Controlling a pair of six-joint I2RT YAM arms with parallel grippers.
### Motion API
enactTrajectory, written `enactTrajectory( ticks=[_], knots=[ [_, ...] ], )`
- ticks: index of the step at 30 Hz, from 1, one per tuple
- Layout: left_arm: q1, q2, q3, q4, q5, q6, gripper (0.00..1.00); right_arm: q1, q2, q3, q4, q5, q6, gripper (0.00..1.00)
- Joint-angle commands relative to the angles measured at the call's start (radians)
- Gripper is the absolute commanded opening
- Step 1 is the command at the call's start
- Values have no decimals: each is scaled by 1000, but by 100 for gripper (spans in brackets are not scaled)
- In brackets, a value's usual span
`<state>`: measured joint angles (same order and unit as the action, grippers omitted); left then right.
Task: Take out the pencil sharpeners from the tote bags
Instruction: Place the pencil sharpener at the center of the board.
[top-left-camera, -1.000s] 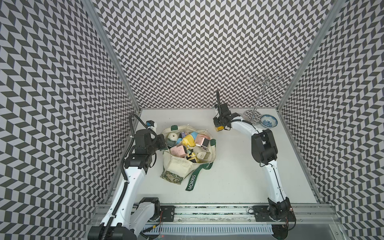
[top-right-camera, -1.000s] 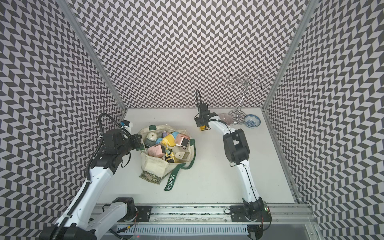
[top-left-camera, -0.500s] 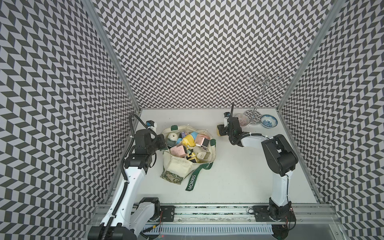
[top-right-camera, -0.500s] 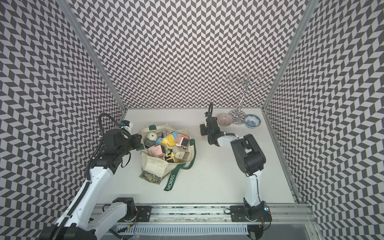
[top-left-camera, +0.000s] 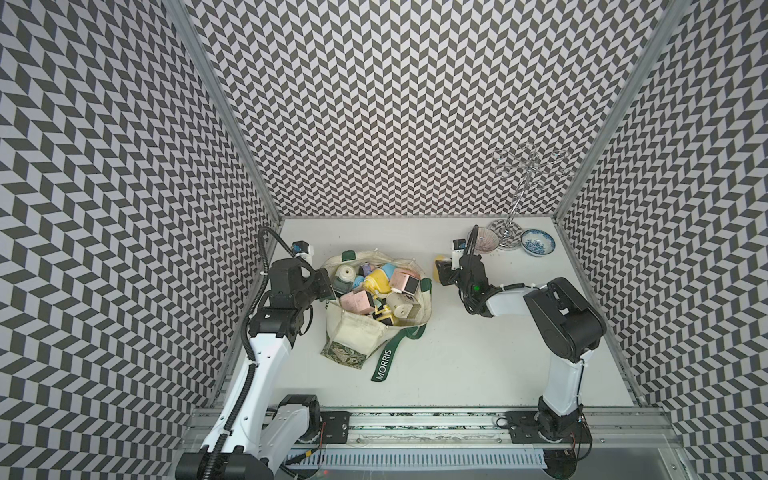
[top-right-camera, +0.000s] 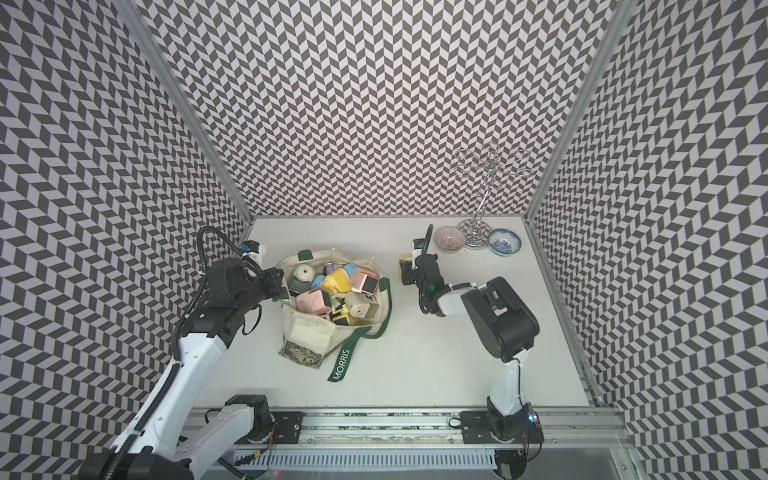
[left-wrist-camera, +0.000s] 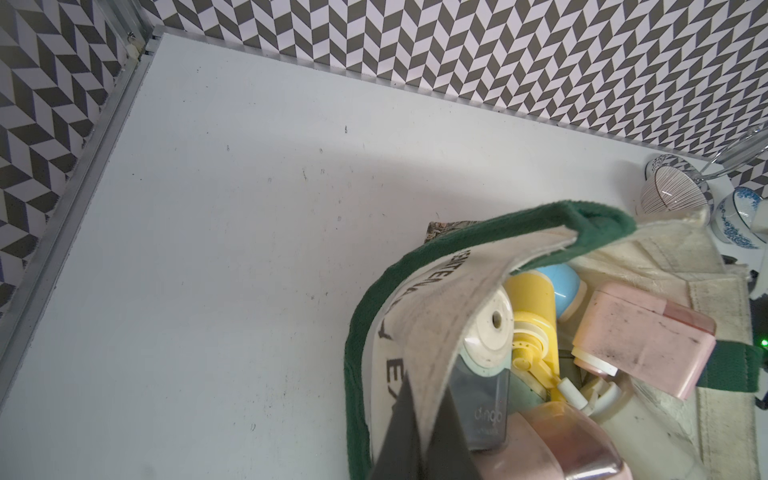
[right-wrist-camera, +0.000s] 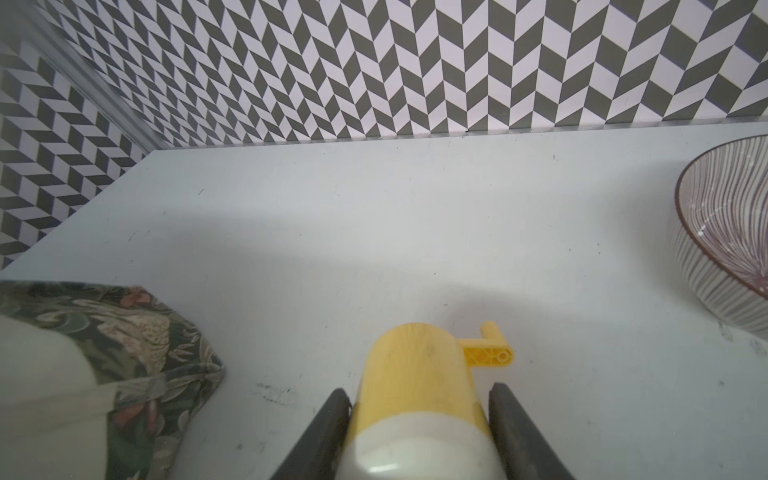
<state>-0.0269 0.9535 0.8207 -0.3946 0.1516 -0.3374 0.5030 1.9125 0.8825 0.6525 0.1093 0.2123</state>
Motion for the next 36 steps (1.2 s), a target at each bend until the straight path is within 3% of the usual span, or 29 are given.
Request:
enactTrajectory(
  ticks=[1,12,18,26,36],
  knots=[
    [-7,-22,6,25,-1,10,0,32,-28,-65,113,55,4,40],
    [-10,-22,5,23,-5,9,0,138,2,-301,474,199,-3,46],
    [-13,-22,7,23,-4,10,0,179,63,-425,832,249,-80,53],
    [-17,-21,5,23,-3,10,0,202,104,-440,816,267,-60,59],
    [-21,-22,7,23,-1,10,0,204,64,-434,754,261,-74,79]
  ],
)
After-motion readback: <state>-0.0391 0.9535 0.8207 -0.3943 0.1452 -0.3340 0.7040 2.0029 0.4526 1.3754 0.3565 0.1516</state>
